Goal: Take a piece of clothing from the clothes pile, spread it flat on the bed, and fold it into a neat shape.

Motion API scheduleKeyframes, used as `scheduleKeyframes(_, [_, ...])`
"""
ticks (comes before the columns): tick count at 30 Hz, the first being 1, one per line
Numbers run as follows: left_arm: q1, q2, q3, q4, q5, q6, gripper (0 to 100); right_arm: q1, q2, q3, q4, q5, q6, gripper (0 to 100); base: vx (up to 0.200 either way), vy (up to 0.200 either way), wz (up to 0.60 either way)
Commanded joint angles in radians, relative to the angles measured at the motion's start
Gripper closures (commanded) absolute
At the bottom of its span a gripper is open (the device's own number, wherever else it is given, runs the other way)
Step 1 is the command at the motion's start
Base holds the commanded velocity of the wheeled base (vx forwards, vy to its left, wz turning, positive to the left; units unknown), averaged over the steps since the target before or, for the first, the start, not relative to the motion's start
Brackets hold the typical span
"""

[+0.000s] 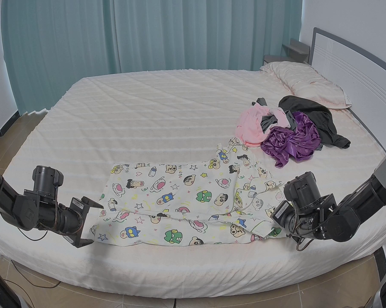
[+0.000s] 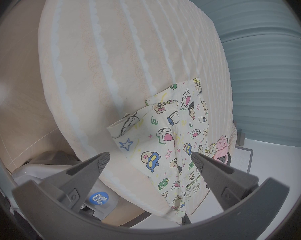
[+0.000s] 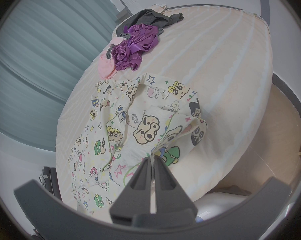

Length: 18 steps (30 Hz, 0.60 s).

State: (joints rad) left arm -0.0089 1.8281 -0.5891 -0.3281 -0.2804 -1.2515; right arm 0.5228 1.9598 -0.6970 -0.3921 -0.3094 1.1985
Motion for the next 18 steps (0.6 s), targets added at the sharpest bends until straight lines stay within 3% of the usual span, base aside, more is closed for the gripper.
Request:
scheduleKeyframes(1, [0.000,0.002,0.002,0.000,0.000,0.000,0,0.026,-0.015,0.022,-0.001,-0.001,0.000,100,0.000,0.000,0.00])
scheduleKeyframes(2, [0.000,0.002,0.002,0.000,0.000,0.000,0,0.026,-0.015,0.022,-0.001,-0.001,0.000,100,0.000,0.000,0.00])
scheduleKeyframes(3, [0.000,0.002,0.003,0.000,0.000,0.000,0,0.040,-0.016,0.030,0.001,-0.002,0.000,0,0.000,0.000,0.00])
scheduleKeyframes(13, [-0.003,0.002,0.005,0.000,0.000,0.000,0,0.100,-0.111,0.048,0.006,0.015,-0.025,0,0.000,0.000,0.00])
scheduleKeyframes(18, [-0.013,0.000,0.006,0.000,0.000,0.000,0,0.115,-0.035,-0.044,0.004,0.121,-0.042,0,0.000,0.000,0.00])
